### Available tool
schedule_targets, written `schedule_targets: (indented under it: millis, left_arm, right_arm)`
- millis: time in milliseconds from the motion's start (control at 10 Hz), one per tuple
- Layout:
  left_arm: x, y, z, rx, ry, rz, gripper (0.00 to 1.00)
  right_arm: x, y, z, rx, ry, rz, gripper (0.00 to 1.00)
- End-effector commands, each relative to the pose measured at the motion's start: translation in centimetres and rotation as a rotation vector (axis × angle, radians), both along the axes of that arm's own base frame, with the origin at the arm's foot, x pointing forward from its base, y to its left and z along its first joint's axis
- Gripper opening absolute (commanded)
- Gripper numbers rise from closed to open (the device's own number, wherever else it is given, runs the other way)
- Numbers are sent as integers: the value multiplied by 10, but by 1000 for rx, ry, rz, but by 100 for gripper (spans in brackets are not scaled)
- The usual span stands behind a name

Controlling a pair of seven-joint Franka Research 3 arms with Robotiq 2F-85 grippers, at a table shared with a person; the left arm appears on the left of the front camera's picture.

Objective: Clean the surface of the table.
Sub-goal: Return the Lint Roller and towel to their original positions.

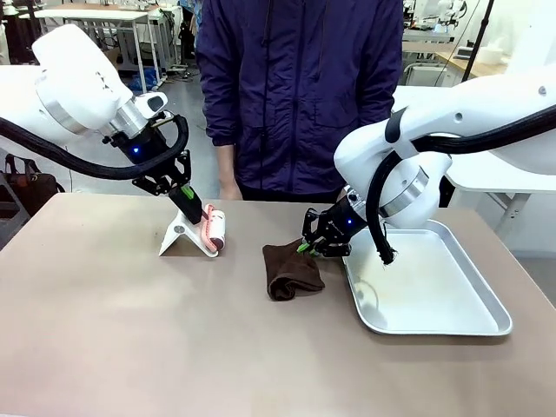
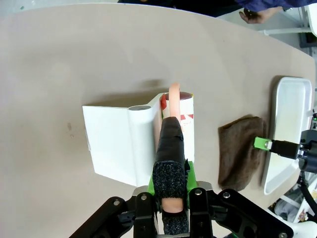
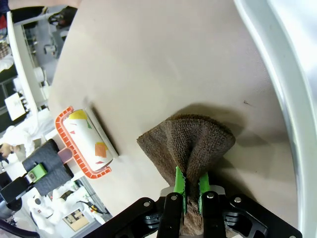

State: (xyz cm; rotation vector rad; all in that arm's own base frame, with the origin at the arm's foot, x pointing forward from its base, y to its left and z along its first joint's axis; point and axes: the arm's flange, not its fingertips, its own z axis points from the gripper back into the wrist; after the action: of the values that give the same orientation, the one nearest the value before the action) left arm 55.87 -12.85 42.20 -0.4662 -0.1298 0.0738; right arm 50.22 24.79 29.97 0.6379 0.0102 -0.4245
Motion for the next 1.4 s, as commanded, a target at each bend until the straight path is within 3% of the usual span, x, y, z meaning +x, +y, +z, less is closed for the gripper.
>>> schedule_targets:
  millis: [0, 300, 400, 500, 600, 800, 900, 1000, 1300]
  left_arm:
    - [4, -1, -6, 55, 20, 23, 22]
    - [5, 3, -7, 69, 12, 12, 22]
    - [5, 4, -7, 74, 13, 9, 61]
    - [5, 5, -7, 82, 17, 7, 81]
    - [4, 5, -6, 85, 11, 9, 100]
    - [4, 6, -6, 94, 7, 9, 100]
    - [4, 6, -5, 91, 5, 11, 100]
    - [4, 8, -3, 85, 0, 17, 100]
    - [1, 13, 2, 64, -17, 25, 100]
  right_arm:
    - [-1, -1, 1, 24, -12, -1, 12]
    - [-1, -1, 1, 24, -12, -1, 12]
    - [0, 0, 0, 0, 0, 0, 70]
    - [0, 0, -1, -3, 3, 6, 71]
    - [0, 0, 0, 0, 2, 3, 100]
    - [1, -1, -1, 3, 3, -1, 100]
    - [2, -1, -3, 1, 11, -8, 95]
    - [3, -2, -4, 2, 15, -12, 100]
    - [3, -3, -4, 22, 28, -9, 100]
